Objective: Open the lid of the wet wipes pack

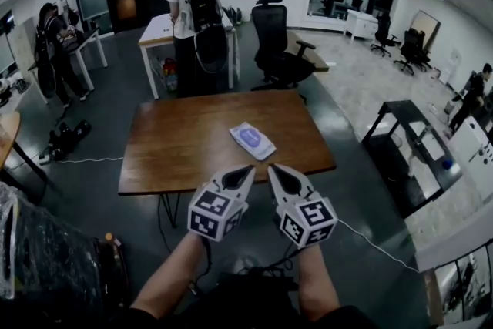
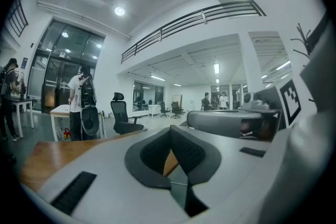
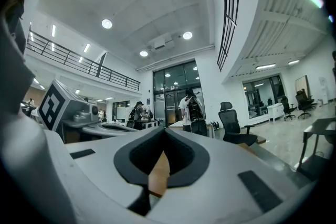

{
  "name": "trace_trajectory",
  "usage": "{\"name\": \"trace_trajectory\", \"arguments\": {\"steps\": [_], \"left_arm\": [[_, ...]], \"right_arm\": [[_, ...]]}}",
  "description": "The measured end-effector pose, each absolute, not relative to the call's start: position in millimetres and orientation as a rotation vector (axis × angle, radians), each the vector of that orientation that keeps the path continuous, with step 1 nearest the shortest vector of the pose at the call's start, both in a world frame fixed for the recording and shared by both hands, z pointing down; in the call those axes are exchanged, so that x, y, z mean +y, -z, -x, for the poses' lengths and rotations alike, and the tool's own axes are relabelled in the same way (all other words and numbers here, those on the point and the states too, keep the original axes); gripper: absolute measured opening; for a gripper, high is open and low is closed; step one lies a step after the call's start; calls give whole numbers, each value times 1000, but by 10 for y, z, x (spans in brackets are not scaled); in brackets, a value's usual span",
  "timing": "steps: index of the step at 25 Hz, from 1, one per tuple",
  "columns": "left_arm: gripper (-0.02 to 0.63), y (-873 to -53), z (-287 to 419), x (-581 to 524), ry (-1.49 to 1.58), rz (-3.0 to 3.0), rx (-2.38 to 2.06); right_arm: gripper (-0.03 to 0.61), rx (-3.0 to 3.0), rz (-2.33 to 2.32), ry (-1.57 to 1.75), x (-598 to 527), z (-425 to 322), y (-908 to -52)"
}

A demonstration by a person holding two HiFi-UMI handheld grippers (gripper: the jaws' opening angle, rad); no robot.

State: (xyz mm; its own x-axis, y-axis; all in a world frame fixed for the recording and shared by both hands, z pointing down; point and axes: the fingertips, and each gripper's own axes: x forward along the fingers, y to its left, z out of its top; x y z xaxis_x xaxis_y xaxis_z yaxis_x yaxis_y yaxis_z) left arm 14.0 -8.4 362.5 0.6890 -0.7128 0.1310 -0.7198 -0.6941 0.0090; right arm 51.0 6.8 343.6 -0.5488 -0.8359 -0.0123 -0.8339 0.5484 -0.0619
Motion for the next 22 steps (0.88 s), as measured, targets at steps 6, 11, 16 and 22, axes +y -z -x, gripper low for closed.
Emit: {"name": "trace_trajectory", "arguments": {"steps": [6,11,16,22], "left_arm": [[6,-3692,-290,-542,-202,-2798,-1267],[6,-3724,-335,-804,-221,-2747,-1321],[6,-3855,-312,-1064,-270,-2697,-1374],[6,-4088,-199,-1417,-309,-2650,-1391]], "right_arm": [[11,2757,1410,87,-375,-692,-3462],[11,2794,1358,94,-655,-746,-3500],[11,2814,1342,128,-927,-809,-3602],[11,2847,1345,144,-1230,-752,-3814]]}}
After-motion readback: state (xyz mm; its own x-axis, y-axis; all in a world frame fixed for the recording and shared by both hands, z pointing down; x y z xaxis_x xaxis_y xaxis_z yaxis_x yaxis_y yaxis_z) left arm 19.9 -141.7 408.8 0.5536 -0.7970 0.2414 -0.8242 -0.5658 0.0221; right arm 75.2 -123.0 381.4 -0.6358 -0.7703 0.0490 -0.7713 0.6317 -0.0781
